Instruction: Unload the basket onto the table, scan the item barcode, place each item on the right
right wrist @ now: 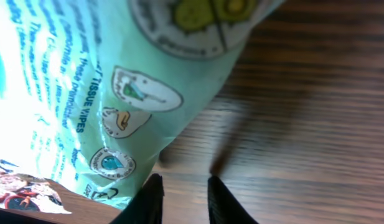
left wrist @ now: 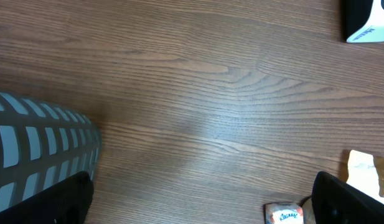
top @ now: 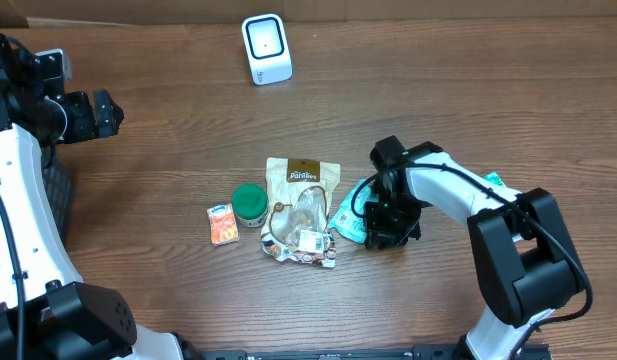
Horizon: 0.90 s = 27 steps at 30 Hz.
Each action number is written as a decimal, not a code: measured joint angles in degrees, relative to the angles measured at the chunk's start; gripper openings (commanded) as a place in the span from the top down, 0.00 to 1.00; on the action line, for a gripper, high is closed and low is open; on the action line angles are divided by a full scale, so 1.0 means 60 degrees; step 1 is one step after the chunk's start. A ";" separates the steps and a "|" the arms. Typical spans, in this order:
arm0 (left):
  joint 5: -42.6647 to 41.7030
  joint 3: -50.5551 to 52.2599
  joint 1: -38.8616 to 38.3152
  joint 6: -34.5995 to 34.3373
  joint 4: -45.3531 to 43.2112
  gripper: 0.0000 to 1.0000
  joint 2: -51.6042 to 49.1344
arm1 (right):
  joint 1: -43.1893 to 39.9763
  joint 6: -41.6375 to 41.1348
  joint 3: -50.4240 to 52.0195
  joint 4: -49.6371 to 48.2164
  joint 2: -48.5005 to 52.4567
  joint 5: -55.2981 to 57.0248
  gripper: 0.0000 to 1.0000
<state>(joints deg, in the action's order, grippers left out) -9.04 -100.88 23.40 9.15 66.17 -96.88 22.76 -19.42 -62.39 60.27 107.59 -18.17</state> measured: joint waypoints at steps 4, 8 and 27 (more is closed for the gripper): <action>-0.0004 0.0000 0.0000 0.0000 0.0000 0.00 0.0000 | -0.0004 -0.0095 -0.0076 0.0106 0.0000 -0.0328 0.87; 0.0000 0.0000 0.0000 0.0000 0.0000 0.01 0.0000 | -0.0004 0.0029 -0.0641 0.0608 0.0000 -0.0499 0.86; 0.0000 0.0000 0.0000 0.0000 0.0000 0.01 0.0000 | -0.1348 0.2776 -0.4003 0.1049 0.0004 0.0933 0.23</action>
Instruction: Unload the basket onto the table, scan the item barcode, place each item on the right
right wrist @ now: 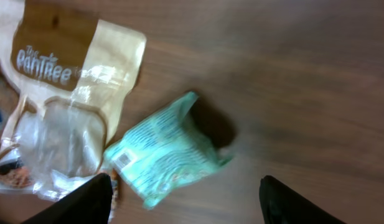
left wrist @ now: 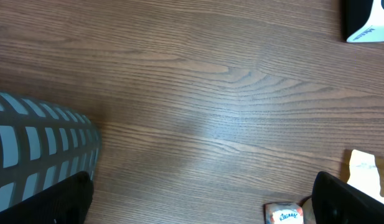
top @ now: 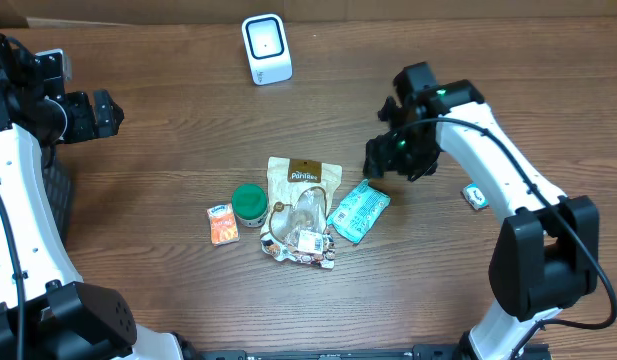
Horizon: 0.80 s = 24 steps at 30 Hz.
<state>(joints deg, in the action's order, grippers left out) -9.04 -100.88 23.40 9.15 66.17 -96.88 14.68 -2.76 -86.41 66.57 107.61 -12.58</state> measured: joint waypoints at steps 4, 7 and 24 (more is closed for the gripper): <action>0.0000 0.0000 0.0000 0.0000 0.0004 0.00 0.0000 | -0.0372 0.0481 0.0000 -0.0361 0.0000 0.0113 0.23; 0.0000 0.0000 0.0000 0.0000 0.0000 0.00 0.0000 | -0.0590 0.1126 0.0000 -0.0474 0.0000 -0.0189 0.21; 0.0000 0.0000 0.0000 0.0000 0.0000 0.00 0.0000 | -0.0743 0.3650 0.0164 -0.0211 0.2229 -0.2481 0.27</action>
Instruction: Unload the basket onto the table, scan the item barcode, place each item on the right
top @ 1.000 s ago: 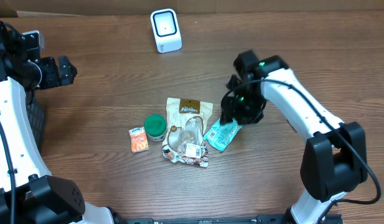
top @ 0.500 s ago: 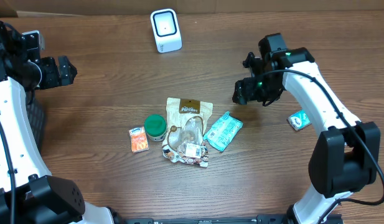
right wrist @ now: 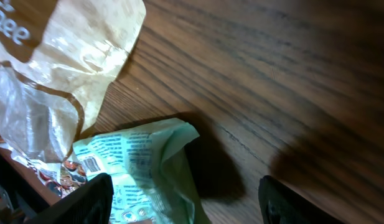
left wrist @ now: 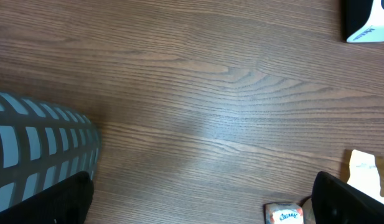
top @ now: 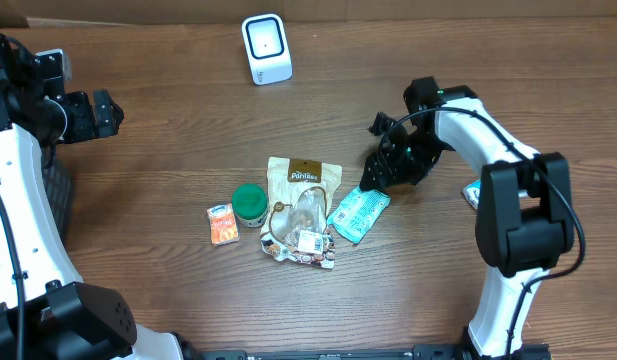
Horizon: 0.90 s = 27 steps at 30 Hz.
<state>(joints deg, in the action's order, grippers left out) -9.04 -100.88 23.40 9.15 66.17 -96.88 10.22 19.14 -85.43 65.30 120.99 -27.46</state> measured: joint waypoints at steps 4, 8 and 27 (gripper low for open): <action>0.0000 0.0000 0.0000 0.0000 0.0004 0.01 0.0000 | 0.0000 0.0160 0.0007 0.0022 0.0047 -0.0178 0.28; 0.0000 0.0000 0.0000 0.0000 0.0004 0.01 0.0000 | 0.0000 0.0317 0.0007 0.0051 0.0047 -0.0229 0.32; 0.0000 0.0000 0.0000 0.0000 0.0000 0.00 0.0000 | -0.0058 0.0273 0.1166 -0.0412 -0.0080 -0.1089 0.96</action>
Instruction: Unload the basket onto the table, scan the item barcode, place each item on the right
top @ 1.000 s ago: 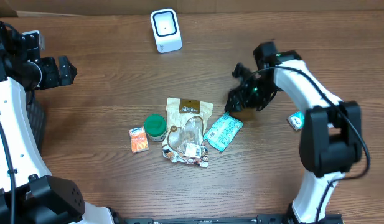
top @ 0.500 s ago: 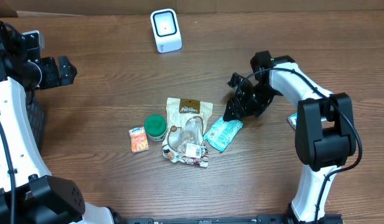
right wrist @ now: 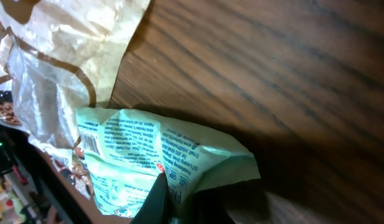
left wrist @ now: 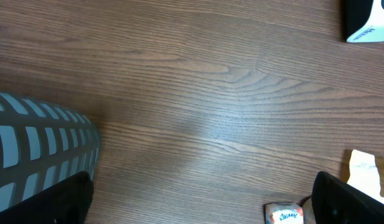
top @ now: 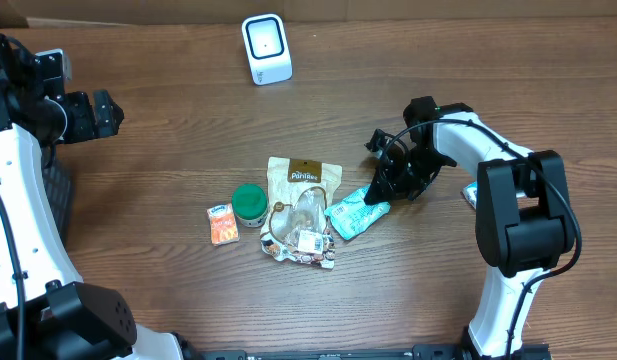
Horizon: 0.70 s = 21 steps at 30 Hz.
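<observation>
A pale green wipes packet (top: 354,216) lies on the wooden table, right of the snack bags. My right gripper (top: 387,186) sits low at its far right end. In the right wrist view the packet (right wrist: 148,149) fills the lower left, its printed back and a small barcode facing up, and the right gripper (right wrist: 179,208) is shut on its crumpled edge. The white barcode scanner (top: 266,48) stands at the far edge of the table. My left gripper (top: 104,111) hovers open at the far left, nothing between its fingers (left wrist: 350,199).
A tan Pantree pouch (top: 303,177) and a clear snack bag (top: 300,235) lie left of the packet. A green-lidded jar (top: 250,202) and an orange Kleenex pack (top: 222,223) sit further left. A small white item (top: 471,194) peeks out beside the right arm.
My right gripper was open just beyond the packet's far end. Now it is lower, at the packet, and shut on its edge. The left arm has not moved.
My right gripper stood low by the packet's near right side with fingers nearly together. Then it was raised and open, farther back over the table. Then it was open near the packet's far end, and now it is shut on that end.
</observation>
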Each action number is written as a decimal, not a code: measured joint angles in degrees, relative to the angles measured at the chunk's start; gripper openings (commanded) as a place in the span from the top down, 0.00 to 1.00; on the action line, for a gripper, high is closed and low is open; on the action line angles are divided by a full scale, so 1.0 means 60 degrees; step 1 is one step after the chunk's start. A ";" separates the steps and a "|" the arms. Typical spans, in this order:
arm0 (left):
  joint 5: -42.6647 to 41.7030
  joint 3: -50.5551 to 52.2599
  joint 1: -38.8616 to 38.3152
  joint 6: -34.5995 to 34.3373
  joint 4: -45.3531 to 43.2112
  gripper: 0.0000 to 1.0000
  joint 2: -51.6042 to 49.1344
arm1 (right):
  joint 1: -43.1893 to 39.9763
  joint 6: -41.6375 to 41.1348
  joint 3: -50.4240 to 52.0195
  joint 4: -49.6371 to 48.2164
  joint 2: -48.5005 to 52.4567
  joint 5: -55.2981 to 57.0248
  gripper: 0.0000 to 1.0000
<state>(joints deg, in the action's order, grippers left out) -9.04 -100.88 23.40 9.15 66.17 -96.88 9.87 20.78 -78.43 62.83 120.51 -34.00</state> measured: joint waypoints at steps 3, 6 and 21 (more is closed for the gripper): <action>0.0000 0.0000 0.0000 0.0000 0.0000 0.00 0.0000 | -0.0066 -0.0029 -0.0124 0.0729 0.0022 -0.0215 0.96; 0.0000 0.0000 0.0000 0.0000 0.0000 0.00 0.0000 | -0.0168 -0.0033 -0.0583 0.1395 0.0036 -0.0484 0.96; 0.0000 0.0000 0.0000 0.0000 0.0000 0.00 0.0000 | -0.0820 -0.2415 -0.2823 0.1585 -0.2987 -0.0750 0.96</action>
<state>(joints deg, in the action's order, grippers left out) -9.04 -100.88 23.40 9.15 66.17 -96.88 4.95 6.28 -95.37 72.34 102.59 -38.50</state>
